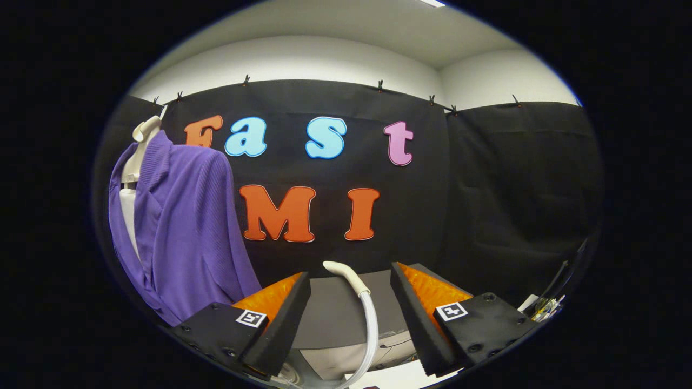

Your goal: Iron the clothes twice with a garment steamer, once on the left side and once on the right side.

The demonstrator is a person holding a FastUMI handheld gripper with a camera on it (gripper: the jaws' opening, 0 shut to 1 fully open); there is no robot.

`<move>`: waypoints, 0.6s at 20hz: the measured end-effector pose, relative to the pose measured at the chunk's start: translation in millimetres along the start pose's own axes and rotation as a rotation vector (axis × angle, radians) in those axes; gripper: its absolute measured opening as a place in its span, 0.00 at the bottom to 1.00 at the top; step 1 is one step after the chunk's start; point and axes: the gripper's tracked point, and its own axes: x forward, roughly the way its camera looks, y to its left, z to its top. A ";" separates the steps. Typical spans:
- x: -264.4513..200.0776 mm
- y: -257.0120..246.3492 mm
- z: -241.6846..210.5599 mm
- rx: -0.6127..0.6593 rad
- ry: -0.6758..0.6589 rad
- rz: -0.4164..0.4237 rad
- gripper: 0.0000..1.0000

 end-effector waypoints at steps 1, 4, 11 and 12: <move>17.7 -3.3 -7.1 0.010 0.026 0.003 0.98; 60.6 -16.1 -24.0 0.037 0.074 0.017 0.99; 147.2 -14.2 -82.2 0.014 0.234 0.086 0.99; 158.9 -13.0 -90.7 0.009 0.257 0.097 0.99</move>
